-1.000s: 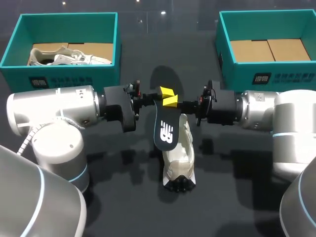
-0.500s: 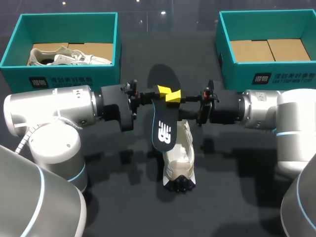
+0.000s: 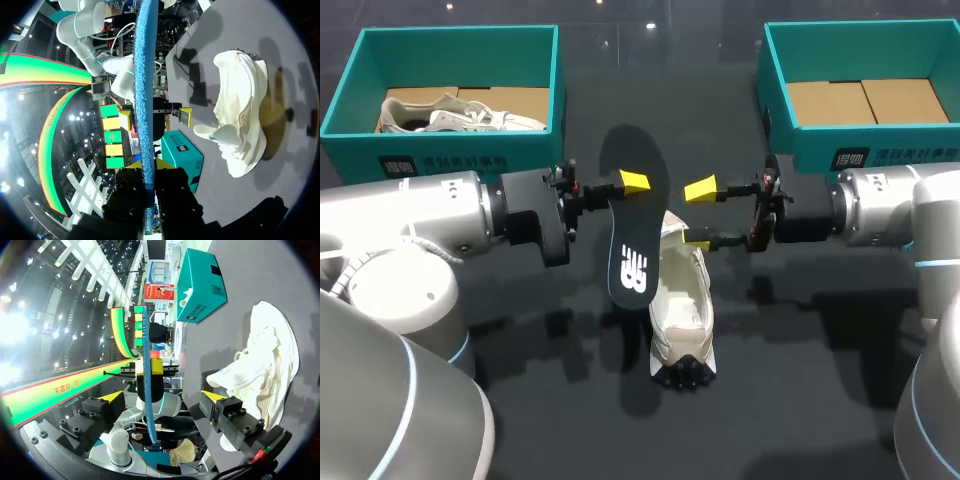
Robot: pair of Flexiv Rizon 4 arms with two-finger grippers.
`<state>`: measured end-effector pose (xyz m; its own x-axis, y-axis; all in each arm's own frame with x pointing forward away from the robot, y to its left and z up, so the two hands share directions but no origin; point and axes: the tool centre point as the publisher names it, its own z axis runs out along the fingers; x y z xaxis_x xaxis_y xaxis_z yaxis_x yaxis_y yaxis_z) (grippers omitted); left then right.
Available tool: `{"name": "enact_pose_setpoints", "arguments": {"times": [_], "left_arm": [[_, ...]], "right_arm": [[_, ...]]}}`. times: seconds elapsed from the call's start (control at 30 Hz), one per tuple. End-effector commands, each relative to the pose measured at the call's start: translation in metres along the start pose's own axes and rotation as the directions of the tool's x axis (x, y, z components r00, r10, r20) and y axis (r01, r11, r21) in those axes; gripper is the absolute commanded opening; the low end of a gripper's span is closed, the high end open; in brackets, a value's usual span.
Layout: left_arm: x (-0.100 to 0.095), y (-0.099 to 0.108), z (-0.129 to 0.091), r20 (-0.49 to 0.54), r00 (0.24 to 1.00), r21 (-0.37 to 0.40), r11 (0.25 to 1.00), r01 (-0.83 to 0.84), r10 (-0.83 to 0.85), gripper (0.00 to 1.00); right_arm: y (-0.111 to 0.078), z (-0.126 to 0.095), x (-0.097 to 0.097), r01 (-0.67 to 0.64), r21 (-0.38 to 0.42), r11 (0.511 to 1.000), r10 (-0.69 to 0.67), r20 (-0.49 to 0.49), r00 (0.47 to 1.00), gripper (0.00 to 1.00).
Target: Take the shoe out of the shoebox, open the shoe tongue, remove and reinsert the insole, then place the shoe into the shoebox
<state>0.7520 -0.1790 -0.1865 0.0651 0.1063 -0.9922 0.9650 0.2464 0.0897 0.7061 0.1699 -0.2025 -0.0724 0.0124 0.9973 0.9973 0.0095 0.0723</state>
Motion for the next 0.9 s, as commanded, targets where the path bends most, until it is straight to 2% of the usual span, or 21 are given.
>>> {"name": "enact_pose_setpoints", "arguments": {"times": [0.03,0.07,0.1,0.17,0.23,0.3,0.33,0.4,0.73,0.8,0.87,0.9], "left_arm": [[0.000,-0.007,-0.011,-0.018,1.000,0.011,1.000,0.009,-0.009,0.00],[0.000,-0.009,-0.012,-0.021,1.000,0.019,1.000,0.017,-0.017,0.00],[0.000,-0.010,-0.014,-0.025,0.999,0.026,0.999,0.023,-0.022,0.00],[0.000,-0.013,-0.017,-0.034,0.999,0.056,0.998,0.041,-0.040,0.00],[0.000,-0.018,-0.021,-0.045,0.998,0.086,0.995,0.051,-0.048,0.00],[-0.002,-0.024,-0.026,-0.068,0.995,0.153,0.985,0.083,-0.073,0.00],[-0.003,-0.026,-0.029,-0.078,0.994,0.175,0.981,0.087,-0.074,0.00],[-0.006,-0.025,-0.038,-0.114,0.993,0.174,0.984,0.036,-0.016,0.00],[-0.006,-0.025,-0.038,-0.114,0.993,0.174,0.984,0.036,-0.016,0.00],[-0.004,-0.039,-0.032,-0.140,0.989,0.176,0.981,0.077,-0.053,0.00],[-0.007,-0.053,-0.035,-0.148,0.985,0.159,0.981,0.113,-0.090,0.00],[-0.009,-0.058,-0.038,-0.145,0.981,0.156,0.977,0.148,-0.125,0.00]], "right_arm": [[-0.002,-0.001,0.001,-0.001,-0.001,1.000,0.001,0.003,1.000,1.00],[-0.002,-0.001,0.001,-0.001,-0.001,1.000,0.001,0.003,1.000,1.00],[-0.004,-0.004,0.000,0.046,0.038,0.998,-0.046,0.010,0.999,1.00],[-0.011,-0.011,-0.001,0.126,0.078,0.989,-0.134,0.100,0.986,1.00],[-0.018,-0.019,-0.003,0.248,0.112,0.962,-0.265,0.180,0.947,1.00],[-0.023,-0.029,-0.014,0.262,0.141,0.955,-0.290,0.243,0.925,1.00],[-0.023,-0.029,-0.014,0.262,0.141,0.955,-0.290,0.243,0.925,1.00],[-0.023,-0.029,-0.014,0.262,0.141,0.955,-0.290,0.243,0.925,1.00],[-0.023,-0.029,-0.014,0.262,0.141,0.955,-0.290,0.243,0.925,1.00],[-0.030,-0.034,-0.010,0.334,0.281,0.899,-0.413,0.299,0.860,1.00],[-0.040,-0.042,-0.014,0.381,0.369,0.848,-0.499,0.313,0.808,1.00],[-0.044,-0.047,-0.015,0.391,0.385,0.836,-0.517,0.311,0.798,1.00]]}}
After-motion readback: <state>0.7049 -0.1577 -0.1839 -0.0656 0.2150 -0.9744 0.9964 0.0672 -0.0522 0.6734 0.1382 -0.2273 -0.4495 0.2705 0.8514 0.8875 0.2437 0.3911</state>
